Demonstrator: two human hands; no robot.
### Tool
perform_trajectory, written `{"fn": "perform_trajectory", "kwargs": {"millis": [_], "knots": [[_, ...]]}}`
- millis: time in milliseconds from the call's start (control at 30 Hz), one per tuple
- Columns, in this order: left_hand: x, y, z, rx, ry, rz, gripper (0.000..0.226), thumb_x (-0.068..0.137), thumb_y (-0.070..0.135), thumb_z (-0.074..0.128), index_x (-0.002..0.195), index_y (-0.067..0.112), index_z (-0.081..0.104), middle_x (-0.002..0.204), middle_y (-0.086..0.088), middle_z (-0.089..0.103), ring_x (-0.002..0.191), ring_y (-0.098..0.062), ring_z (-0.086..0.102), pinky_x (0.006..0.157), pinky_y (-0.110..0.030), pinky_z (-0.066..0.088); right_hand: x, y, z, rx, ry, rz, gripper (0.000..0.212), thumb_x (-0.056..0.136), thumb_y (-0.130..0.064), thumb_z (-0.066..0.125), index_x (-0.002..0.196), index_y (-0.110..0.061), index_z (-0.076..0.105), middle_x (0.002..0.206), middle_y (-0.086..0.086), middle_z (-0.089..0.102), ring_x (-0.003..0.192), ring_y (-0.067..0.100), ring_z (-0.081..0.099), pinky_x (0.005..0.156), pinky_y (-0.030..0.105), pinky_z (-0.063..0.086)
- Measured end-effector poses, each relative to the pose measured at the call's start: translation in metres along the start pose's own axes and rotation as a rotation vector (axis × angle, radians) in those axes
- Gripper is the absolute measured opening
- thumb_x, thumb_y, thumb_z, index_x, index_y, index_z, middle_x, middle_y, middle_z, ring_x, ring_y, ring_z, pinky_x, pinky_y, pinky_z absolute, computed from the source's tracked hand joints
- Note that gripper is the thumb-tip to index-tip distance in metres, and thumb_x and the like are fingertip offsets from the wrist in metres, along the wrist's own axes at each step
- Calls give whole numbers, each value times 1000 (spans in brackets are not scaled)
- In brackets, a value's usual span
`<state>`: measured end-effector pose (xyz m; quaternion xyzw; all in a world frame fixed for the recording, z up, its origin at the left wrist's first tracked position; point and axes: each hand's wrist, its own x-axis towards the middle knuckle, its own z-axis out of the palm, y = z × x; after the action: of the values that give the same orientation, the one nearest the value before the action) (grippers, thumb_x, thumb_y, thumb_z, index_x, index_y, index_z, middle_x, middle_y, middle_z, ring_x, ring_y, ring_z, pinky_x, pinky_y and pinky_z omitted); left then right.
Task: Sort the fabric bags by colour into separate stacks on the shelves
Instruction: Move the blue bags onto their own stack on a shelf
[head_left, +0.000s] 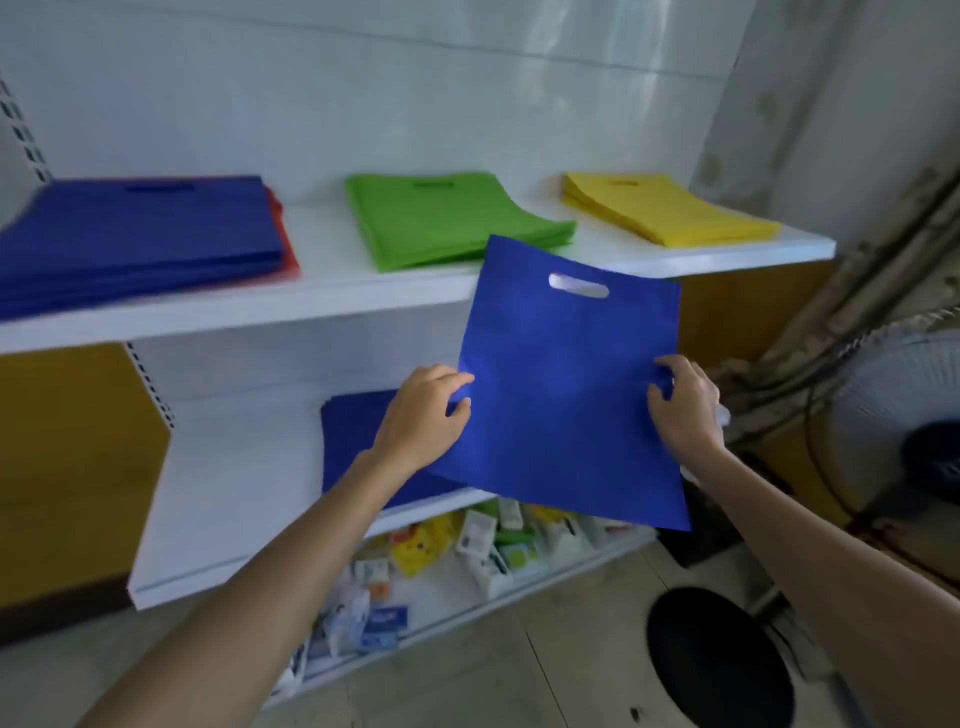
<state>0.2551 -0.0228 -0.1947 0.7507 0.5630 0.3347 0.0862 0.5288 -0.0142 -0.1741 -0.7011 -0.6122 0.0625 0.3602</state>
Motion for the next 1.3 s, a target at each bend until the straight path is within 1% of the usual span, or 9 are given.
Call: {"fn": "perform_trajectory", "kwargs": {"millis": [167, 333, 600, 767, 867, 933, 1067, 1200, 1300], "knots": [[-40, -3, 76, -81, -154, -104, 36, 93, 17, 51, 128, 12, 55, 125, -1, 57, 115, -17, 47, 93, -24, 37, -24, 68, 17, -97, -98, 80, 30, 91, -5, 52, 121, -5, 55, 121, 15, 55, 107, 30, 52, 89, 36, 41], [-49, -46, 118, -101, -221, -231, 37, 93, 16, 50, 130, 13, 52, 125, 0, 55, 114, -15, 46, 90, -21, 37, -20, 83, 72, -122, -167, 96, 32, 91, -8, 53, 122, -3, 56, 122, 14, 54, 107, 31, 52, 91, 37, 41], [-37, -164, 138, -36, -192, -415, 38, 92, 12, 51, 130, 10, 52, 127, -3, 54, 119, -17, 45, 90, -19, 35, 24, 50, 216, -170, -373, -39, 41, 91, -7, 45, 132, -4, 48, 131, 13, 46, 108, 33, 52, 84, 39, 45], [-24, -251, 134, 91, -139, -489, 39, 91, 12, 50, 130, 9, 52, 130, -6, 54, 120, -24, 44, 97, -25, 34, 51, 15, 324, -137, -480, -141, 48, 89, -2, 45, 137, -5, 42, 136, 11, 42, 114, 32, 50, 93, 41, 42], [-16, -292, 133, 175, -130, -507, 42, 93, 16, 47, 135, 11, 47, 135, -3, 50, 122, -26, 41, 100, -29, 34, 60, 0, 383, -249, -506, -219, 51, 89, -1, 44, 140, -6, 36, 140, 11, 38, 125, 29, 39, 98, 40, 34], [-14, -311, 136, 249, -199, -512, 46, 95, 21, 45, 140, 13, 40, 141, -1, 44, 125, -26, 37, 102, -31, 33, 64, -3, 412, -358, -604, -196, 50, 93, -9, 41, 142, -11, 31, 145, 8, 30, 129, 28, 31, 101, 41, 32], [-13, -332, 137, 386, -401, -540, 52, 97, 32, 39, 146, 19, 27, 150, 0, 25, 132, -26, 26, 108, -34, 30, 84, -8, 431, -501, -785, -97, 47, 97, -25, 34, 143, -25, 29, 144, 11, 26, 131, 34, 23, 102, 46, 29], [-8, -321, 132, 312, -359, -619, 51, 95, 30, 44, 143, 18, 32, 145, -9, 28, 130, -29, 26, 106, -36, 31, 80, -11, 413, -358, -691, -78, 46, 94, -19, 39, 141, -17, 36, 140, 15, 34, 128, 32, 30, 101, 44, 31], [-9, -294, 126, 224, -317, -581, 44, 94, 26, 48, 136, 13, 43, 139, -8, 35, 127, -25, 33, 105, -32, 33, 60, -10, 380, -222, -614, -102, 48, 92, -13, 42, 140, -12, 37, 139, 14, 39, 126, 31, 35, 100, 43, 35]]}}
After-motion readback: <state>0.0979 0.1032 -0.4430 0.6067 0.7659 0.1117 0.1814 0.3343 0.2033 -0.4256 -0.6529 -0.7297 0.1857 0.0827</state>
